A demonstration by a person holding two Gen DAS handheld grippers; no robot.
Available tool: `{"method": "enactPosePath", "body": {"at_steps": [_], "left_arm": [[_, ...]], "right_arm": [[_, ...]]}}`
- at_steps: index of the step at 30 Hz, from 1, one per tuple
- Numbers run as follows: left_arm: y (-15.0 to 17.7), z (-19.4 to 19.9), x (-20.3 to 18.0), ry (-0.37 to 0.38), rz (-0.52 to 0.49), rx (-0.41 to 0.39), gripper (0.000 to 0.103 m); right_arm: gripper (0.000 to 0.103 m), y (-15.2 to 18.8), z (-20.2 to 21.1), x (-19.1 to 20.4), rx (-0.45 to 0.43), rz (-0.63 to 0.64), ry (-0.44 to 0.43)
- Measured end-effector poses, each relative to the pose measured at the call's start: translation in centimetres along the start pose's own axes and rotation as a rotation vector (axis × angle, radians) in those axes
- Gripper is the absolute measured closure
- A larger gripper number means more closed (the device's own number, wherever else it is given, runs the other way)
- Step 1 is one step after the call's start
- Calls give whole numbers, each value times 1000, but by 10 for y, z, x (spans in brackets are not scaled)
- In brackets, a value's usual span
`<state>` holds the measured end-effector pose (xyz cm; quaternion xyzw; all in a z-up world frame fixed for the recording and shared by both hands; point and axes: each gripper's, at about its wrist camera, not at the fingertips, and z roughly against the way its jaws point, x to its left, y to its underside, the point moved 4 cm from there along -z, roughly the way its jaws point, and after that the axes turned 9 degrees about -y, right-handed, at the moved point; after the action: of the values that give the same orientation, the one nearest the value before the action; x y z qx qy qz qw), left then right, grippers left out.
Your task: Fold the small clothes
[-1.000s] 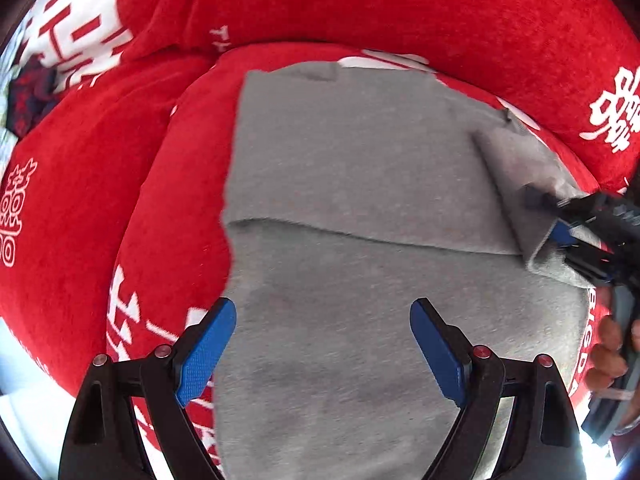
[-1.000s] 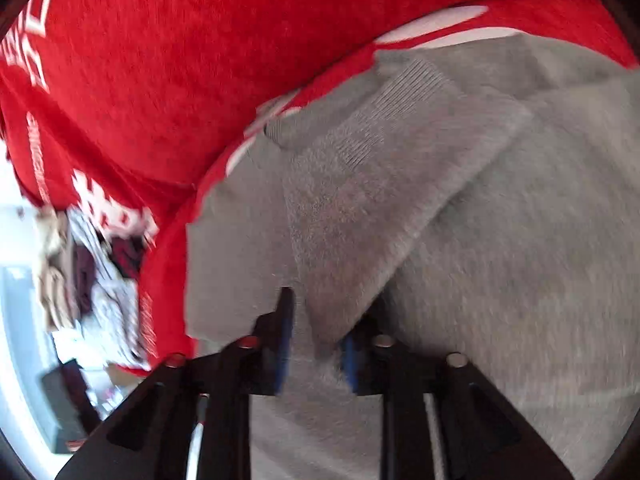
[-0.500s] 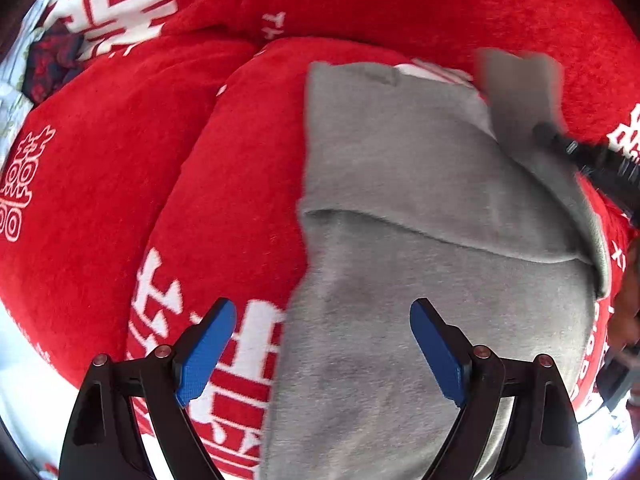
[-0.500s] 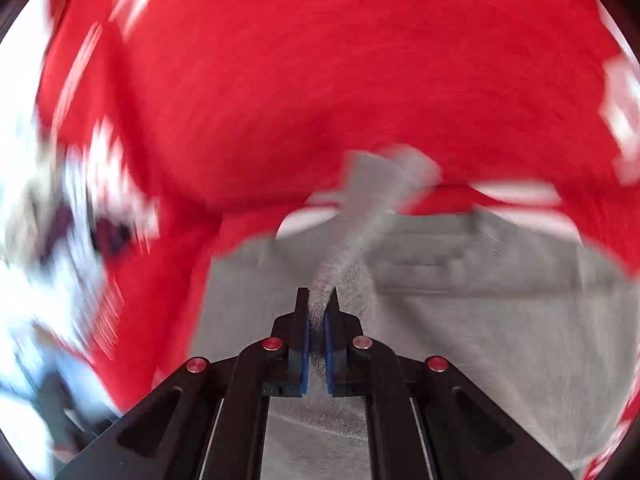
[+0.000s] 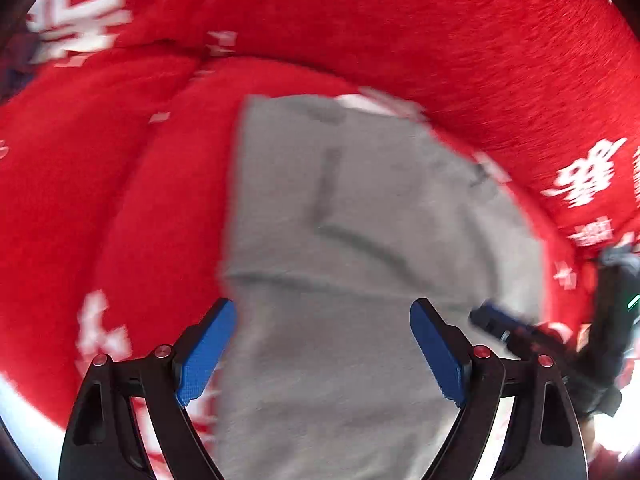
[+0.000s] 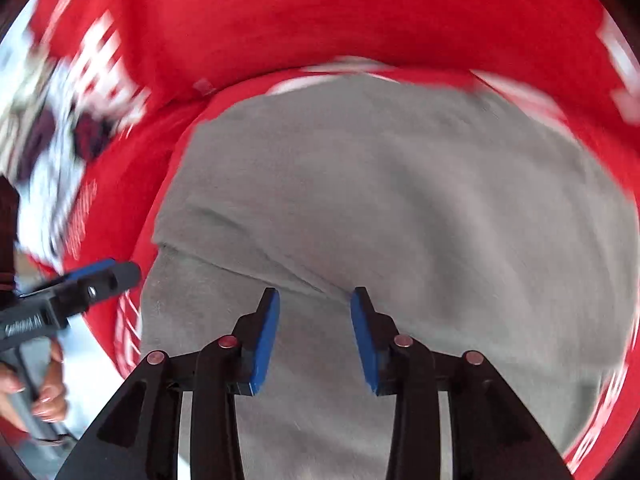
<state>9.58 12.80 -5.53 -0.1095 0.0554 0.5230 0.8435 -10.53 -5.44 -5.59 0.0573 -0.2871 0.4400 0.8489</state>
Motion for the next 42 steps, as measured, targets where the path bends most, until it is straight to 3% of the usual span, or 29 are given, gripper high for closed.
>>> {"method": "enactPosePath", "body": {"at_steps": [2, 5, 10, 12, 14, 15, 16, 17, 20, 23, 27, 30, 31, 33, 34, 35, 36, 38, 42], "left_arm": [[-15, -11, -14, 84, 11, 10, 14], [-32, -39, -25, 199, 92, 92, 14], [-43, -56, -21, 243, 223, 114, 14], [-48, -54, -19, 238, 245, 80, 32], [-51, -58, -19, 224, 237, 88, 92], [-50, -59, -19, 220, 233, 89, 96], [-50, -54, -18, 201, 226, 67, 96], [-49, -49, -18, 192, 209, 44, 96], [-38, -35, -20, 166, 142, 1, 96], [-21, -41, -18, 146, 107, 31, 96], [-7, -48, -10, 114, 102, 45, 96], [-8, -38, -1, 34, 77, 22, 95], [-8, -35, 0, 6, 63, 22, 86], [-10, -25, 4, -95, 26, -6, 58], [-11, -17, 6, -153, 6, -41, 31], [-12, -7, 8, -186, -7, -81, 23], [-13, 0, 9, -193, -20, -107, 23], [-14, 6, 6, -183, -48, -108, 23], [-16, -1, -11, -187, -91, -99, 23]], "right_arm": [[62, 6, 20, -34, -59, -172, -40], [62, 16, 47, -83, -144, -379, -100], [62, 48, 80, -154, -290, -703, -215], [62, 54, 87, -177, -351, -799, -254], [62, 54, 89, -191, -389, -847, -274], [62, 52, 89, -196, -407, -866, -288], [75, 48, 87, -195, -413, -875, -292], [97, 44, 90, -195, -415, -865, -279], [97, 32, 101, -189, -403, -748, -240], [97, 32, 94, -196, -338, -659, -149], [97, 39, 91, -211, -318, -642, -189], [95, 38, 93, -203, -276, -605, -185], [93, 40, 95, -198, -252, -586, -166], [91, 43, 106, -189, -238, -541, -124], [89, 44, 113, -186, -246, -523, -109], [84, 44, 119, -184, -259, -510, -95], [81, 44, 124, -184, -273, -502, -81], [62, 40, 128, -192, -298, -515, -69], [62, 31, 108, -215, -277, -597, -157]]}}
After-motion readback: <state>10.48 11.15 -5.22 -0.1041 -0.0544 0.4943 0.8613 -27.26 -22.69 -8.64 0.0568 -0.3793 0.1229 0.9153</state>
